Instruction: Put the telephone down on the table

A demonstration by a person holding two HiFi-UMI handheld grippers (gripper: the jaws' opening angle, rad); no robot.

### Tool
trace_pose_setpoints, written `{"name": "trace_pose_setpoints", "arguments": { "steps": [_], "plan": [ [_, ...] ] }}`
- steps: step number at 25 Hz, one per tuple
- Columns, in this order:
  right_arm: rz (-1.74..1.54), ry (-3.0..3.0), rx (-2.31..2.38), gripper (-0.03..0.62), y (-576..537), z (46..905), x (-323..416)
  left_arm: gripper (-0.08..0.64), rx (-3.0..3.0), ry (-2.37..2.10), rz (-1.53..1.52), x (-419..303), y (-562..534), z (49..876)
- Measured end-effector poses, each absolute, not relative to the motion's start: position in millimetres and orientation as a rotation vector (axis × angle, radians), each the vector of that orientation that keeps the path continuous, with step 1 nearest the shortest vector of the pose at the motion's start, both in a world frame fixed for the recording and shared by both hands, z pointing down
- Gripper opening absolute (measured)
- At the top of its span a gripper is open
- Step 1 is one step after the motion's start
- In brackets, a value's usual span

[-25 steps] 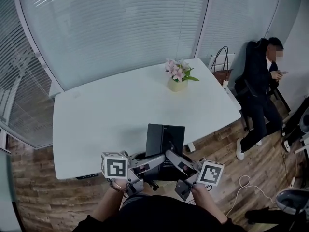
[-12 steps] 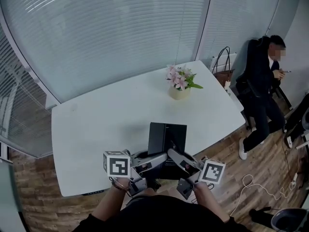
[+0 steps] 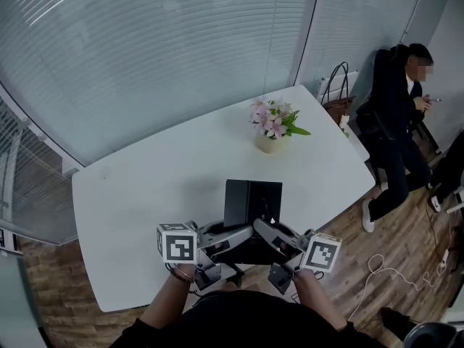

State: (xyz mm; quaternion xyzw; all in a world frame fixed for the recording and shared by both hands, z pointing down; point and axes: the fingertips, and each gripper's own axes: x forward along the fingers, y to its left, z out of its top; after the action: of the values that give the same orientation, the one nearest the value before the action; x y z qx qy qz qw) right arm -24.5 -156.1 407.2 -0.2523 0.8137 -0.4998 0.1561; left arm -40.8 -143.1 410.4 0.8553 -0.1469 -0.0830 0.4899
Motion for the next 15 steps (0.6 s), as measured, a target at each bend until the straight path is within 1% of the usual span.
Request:
{"name": "trace_pose_setpoints", "arguments": {
  "steps": [5,15],
  "plan": [
    [-1.470,2.285,-0.711,0.169,-179,419,-30,0.199,2.060,-0.353,-0.183,-44,-168,423],
    [-1.460,2.319,-0.789,0.169,-214,441,-7,0.199,2.048,-0.326,-0.174,-27,-199,443]
  ]
}}
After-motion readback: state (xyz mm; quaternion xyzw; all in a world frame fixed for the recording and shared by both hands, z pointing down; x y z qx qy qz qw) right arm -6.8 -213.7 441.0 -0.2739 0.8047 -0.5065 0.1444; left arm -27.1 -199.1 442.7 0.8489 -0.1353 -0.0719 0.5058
